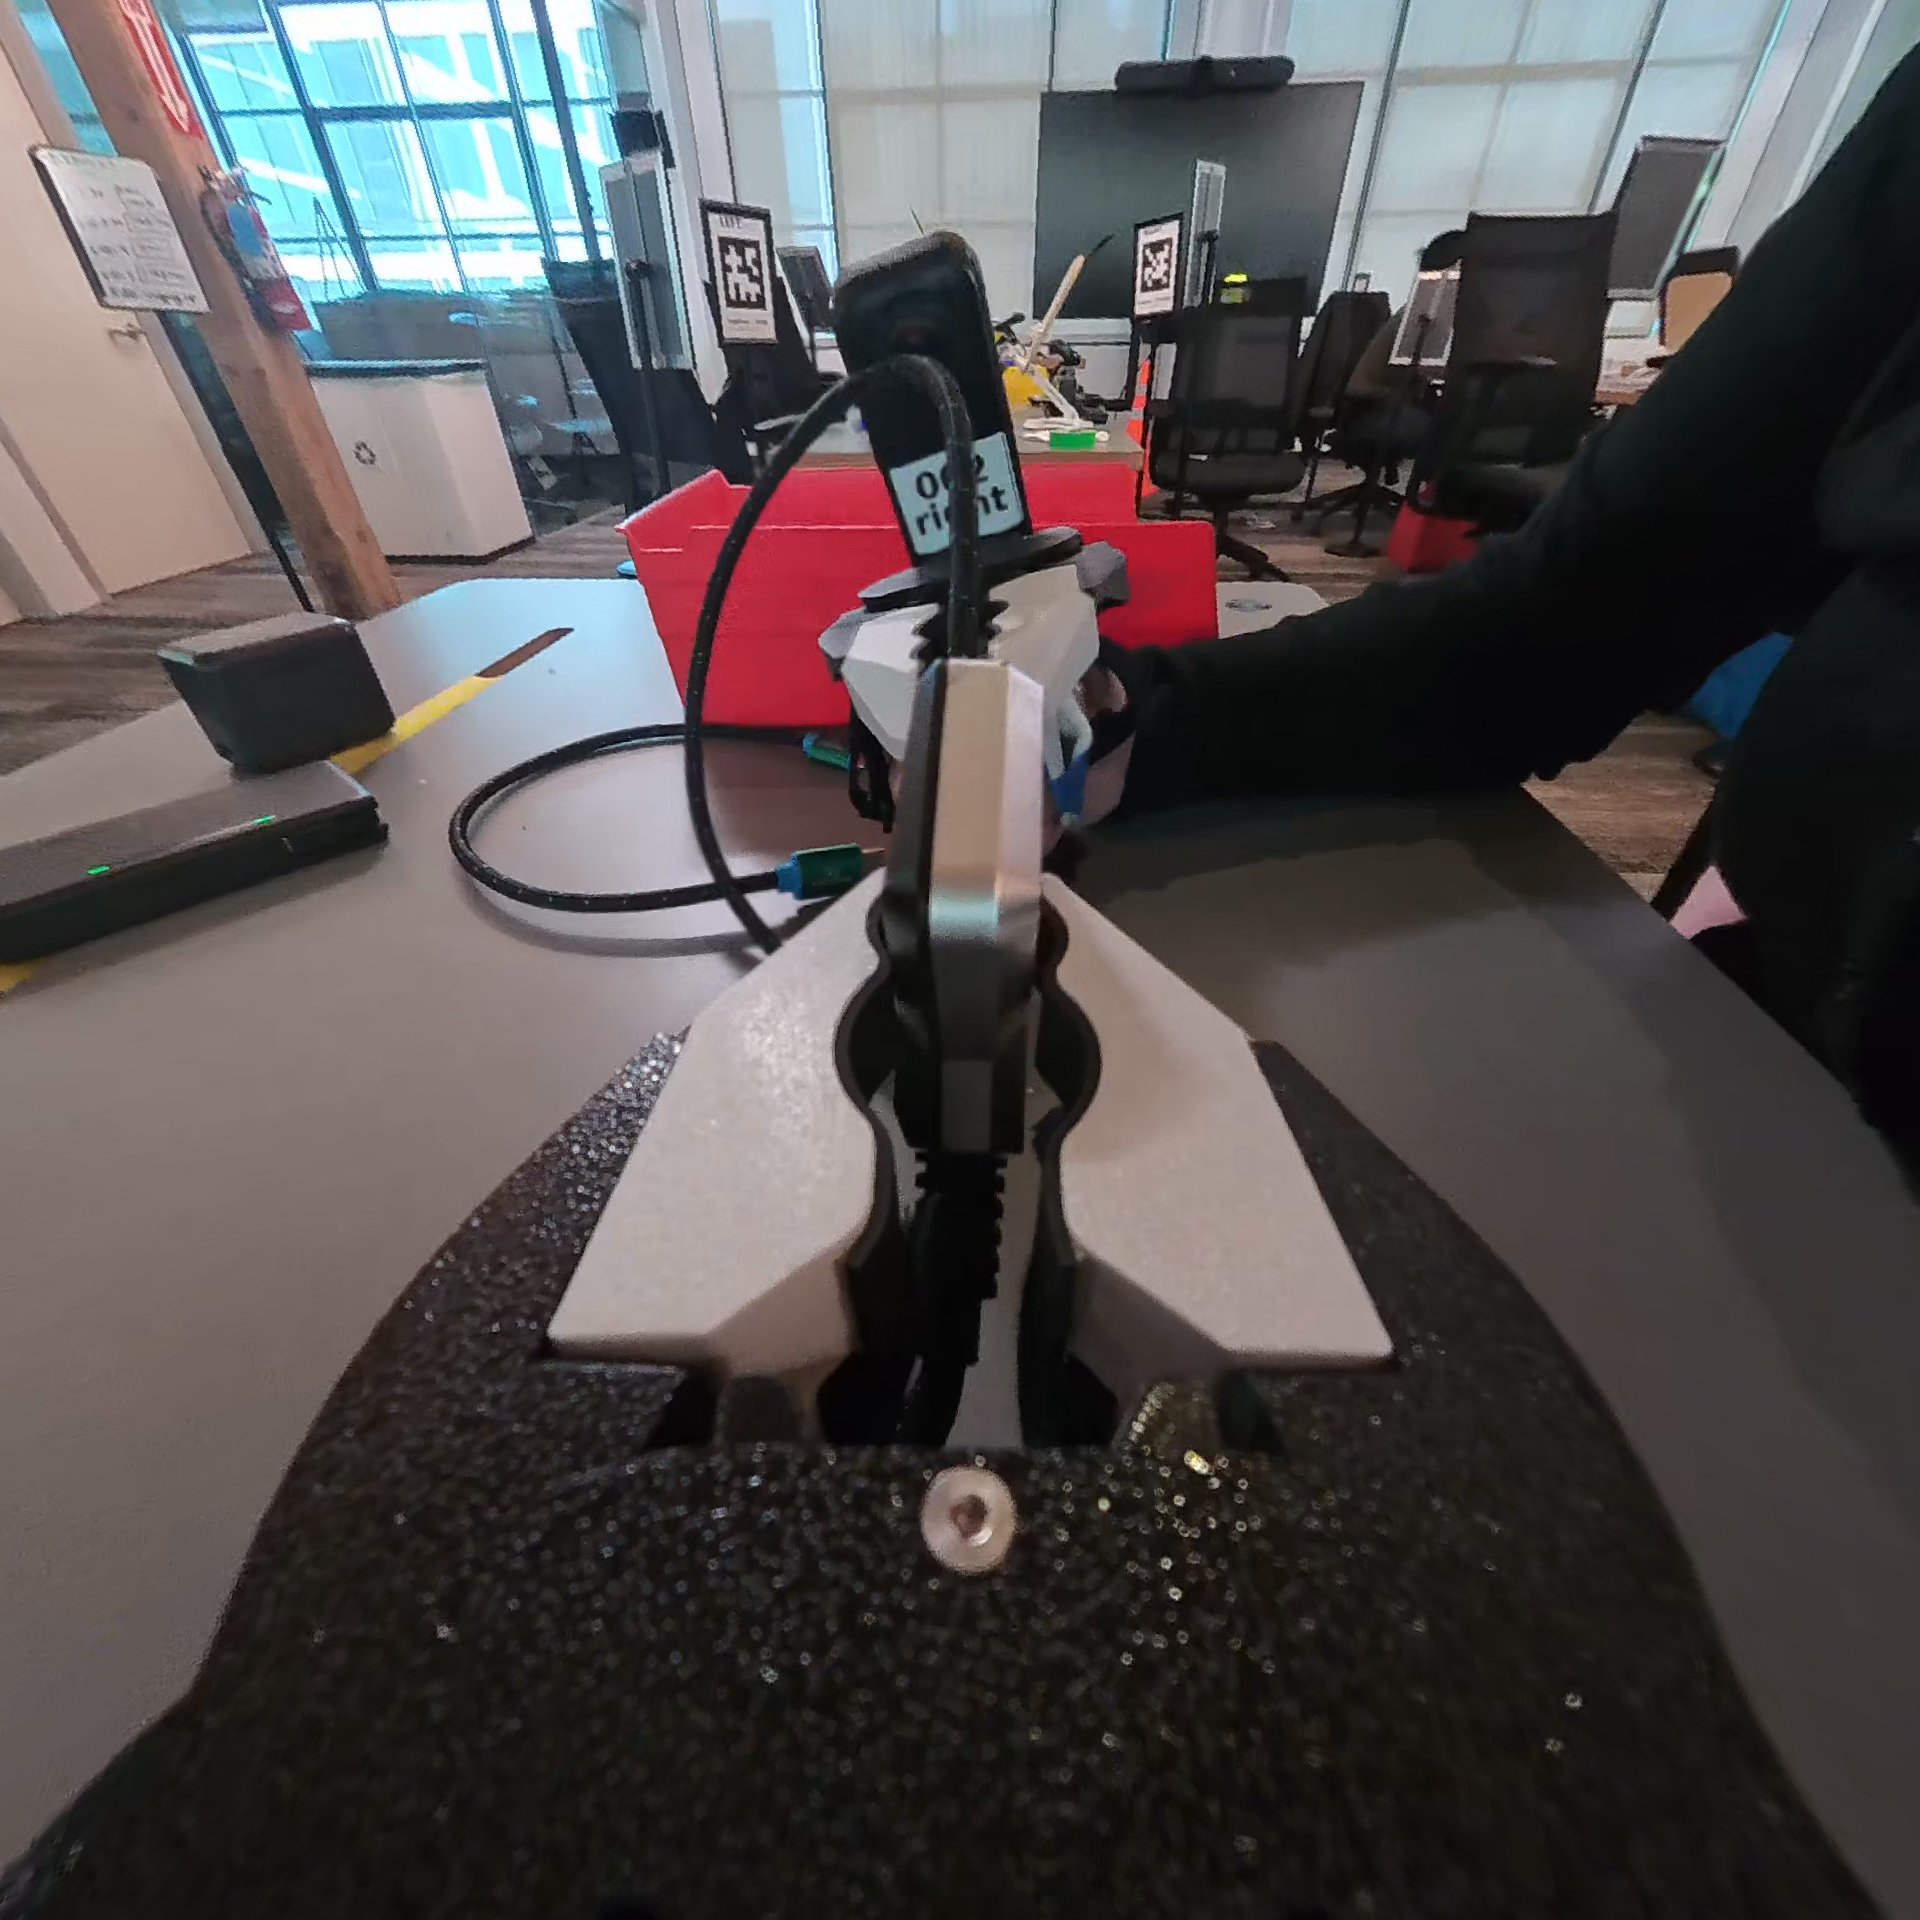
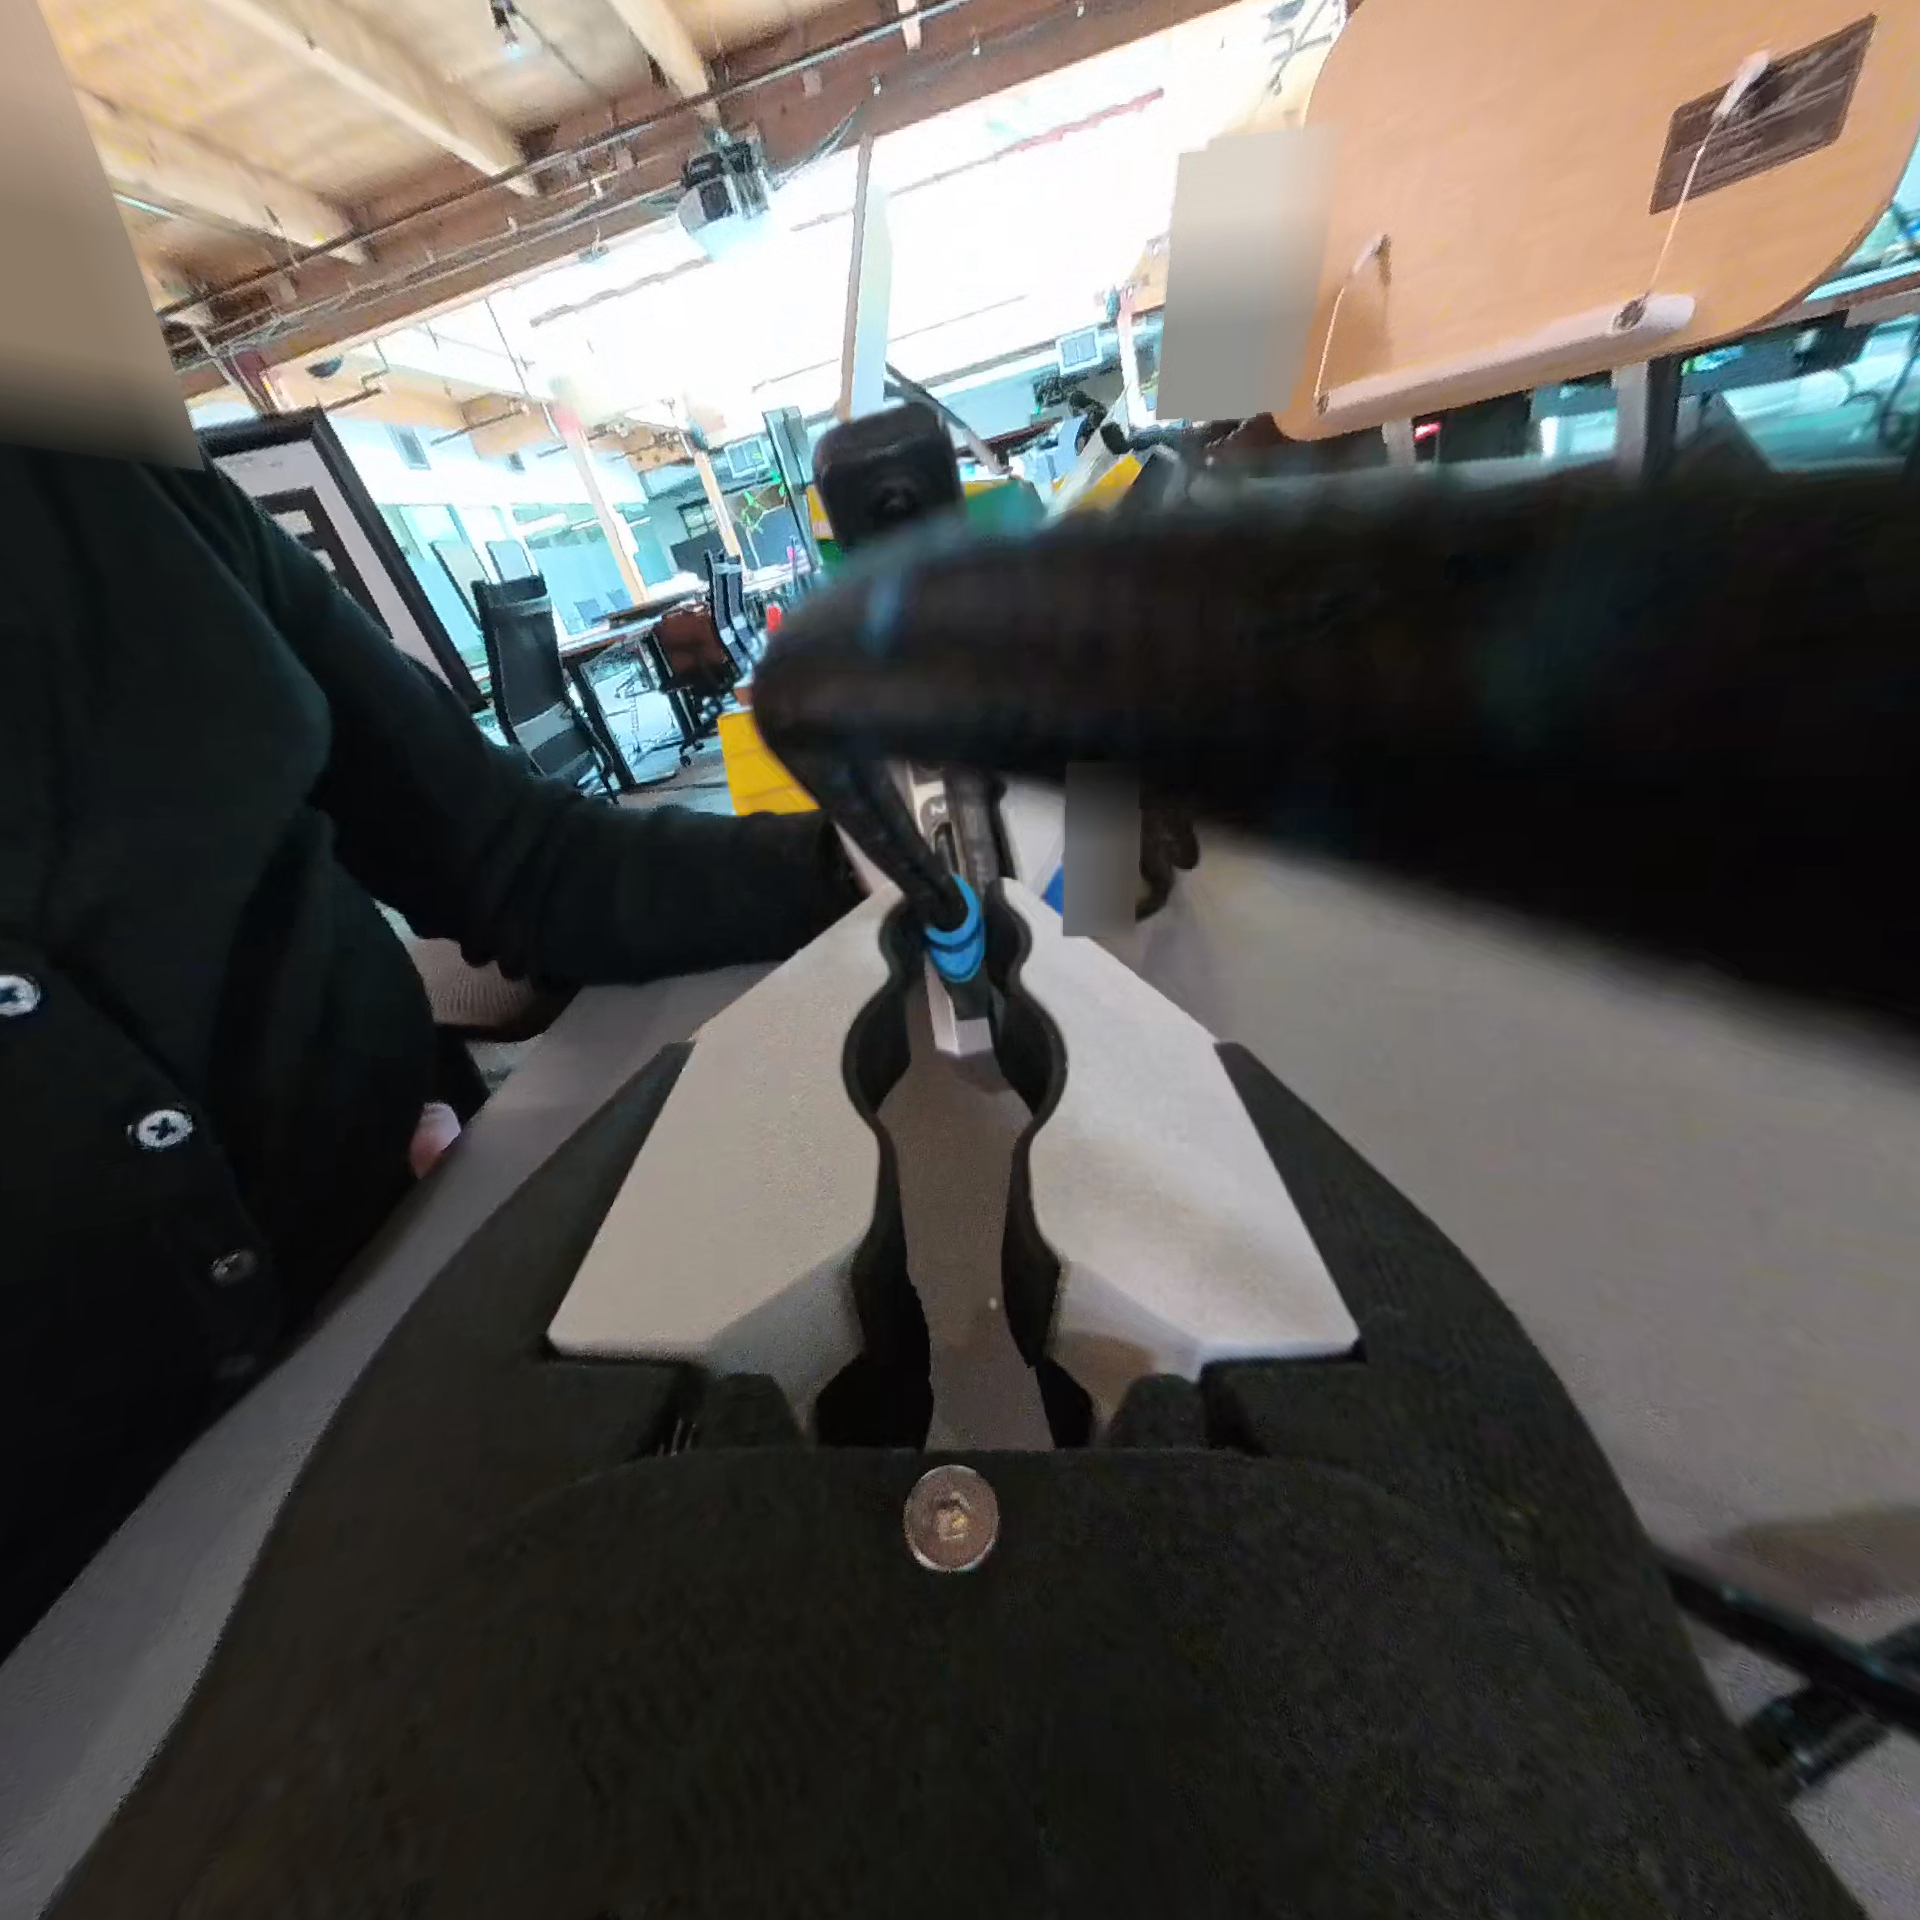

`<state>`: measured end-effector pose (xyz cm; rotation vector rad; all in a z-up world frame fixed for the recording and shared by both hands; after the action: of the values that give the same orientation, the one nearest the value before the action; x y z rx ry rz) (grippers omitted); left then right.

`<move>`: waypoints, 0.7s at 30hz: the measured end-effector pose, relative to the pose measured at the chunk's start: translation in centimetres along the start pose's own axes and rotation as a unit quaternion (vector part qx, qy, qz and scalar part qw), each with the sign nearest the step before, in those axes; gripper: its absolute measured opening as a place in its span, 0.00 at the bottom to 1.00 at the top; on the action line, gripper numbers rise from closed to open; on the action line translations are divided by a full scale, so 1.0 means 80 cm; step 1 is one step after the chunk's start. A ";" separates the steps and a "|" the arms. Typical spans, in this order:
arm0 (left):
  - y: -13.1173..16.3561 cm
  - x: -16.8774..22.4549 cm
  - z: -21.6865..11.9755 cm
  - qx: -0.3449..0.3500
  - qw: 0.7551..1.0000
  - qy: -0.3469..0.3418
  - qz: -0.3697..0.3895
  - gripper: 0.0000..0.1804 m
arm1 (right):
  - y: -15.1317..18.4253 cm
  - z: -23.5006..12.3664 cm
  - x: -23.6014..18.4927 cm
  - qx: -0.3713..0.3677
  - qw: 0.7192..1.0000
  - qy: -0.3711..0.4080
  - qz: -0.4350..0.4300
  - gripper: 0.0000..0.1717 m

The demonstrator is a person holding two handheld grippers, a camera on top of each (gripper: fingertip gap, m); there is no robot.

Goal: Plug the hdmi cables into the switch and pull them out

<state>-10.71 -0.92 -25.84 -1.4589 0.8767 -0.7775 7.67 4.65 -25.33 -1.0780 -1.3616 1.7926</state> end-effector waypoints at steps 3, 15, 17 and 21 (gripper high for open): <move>0.003 -0.001 0.003 -0.016 1.000 -0.015 -0.006 0.13 | 0.004 0.000 0.002 0.004 1.000 0.011 0.009 0.06; 0.004 0.013 0.017 -0.049 0.998 0.021 -0.023 0.11 | -0.005 0.015 -0.006 0.000 1.000 -0.013 -0.010 0.05; 0.002 0.015 0.017 -0.040 0.999 0.027 -0.025 0.11 | -0.007 0.015 -0.010 -0.002 1.000 -0.019 -0.016 0.06; -0.002 0.016 0.016 -0.013 0.998 0.036 -0.040 0.11 | -0.012 0.020 -0.013 0.025 0.999 -0.024 -0.019 0.06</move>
<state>-8.95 -1.41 -25.83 -1.5045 0.8898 -0.8859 6.75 3.33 -23.96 -0.9831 -1.3488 1.8261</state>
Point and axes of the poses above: each gripper's, where its closed fingertips meet, z out along the fingers, y out of its underside, x = y × z across the jaws, the point moved 9 cm from there along -z, back along the fingers, and after that the axes turned 12 degrees about -y, right-handed, at the moved point
